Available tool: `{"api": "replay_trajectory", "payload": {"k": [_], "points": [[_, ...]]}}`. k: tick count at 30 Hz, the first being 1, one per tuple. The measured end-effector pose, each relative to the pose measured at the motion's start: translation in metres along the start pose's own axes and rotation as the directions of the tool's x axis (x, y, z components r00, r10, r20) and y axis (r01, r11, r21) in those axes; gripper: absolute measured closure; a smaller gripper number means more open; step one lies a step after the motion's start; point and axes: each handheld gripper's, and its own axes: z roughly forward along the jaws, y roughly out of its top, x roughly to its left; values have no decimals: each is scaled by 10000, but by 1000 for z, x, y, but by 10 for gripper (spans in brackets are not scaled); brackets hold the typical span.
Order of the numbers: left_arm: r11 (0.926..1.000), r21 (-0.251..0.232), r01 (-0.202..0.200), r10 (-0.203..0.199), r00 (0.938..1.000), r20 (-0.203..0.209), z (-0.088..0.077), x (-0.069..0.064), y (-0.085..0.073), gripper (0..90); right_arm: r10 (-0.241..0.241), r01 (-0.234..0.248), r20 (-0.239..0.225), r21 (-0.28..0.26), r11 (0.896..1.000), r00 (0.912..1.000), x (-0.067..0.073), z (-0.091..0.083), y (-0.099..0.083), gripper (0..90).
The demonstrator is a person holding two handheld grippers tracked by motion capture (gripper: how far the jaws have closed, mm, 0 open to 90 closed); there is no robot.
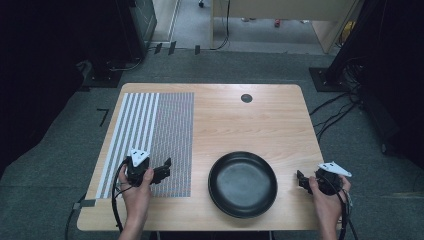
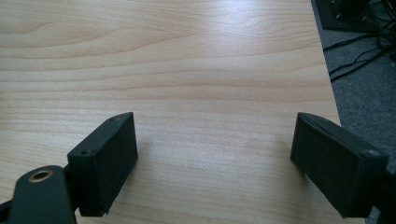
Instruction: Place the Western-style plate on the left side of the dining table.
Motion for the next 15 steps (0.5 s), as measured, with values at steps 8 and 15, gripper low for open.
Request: {"api": "replay_trajectory", "payload": {"k": [8,15], "points": [[10000,14,-32,31,9986,522,5,-10,-2,136,113,-113,113,31,9999,9999,1,0,0,123],[10000,-4,61,-61,9940,1090,3,-18,-3,136,385,-382,658,-58,9993,9971,8,-1,0,142]]}}
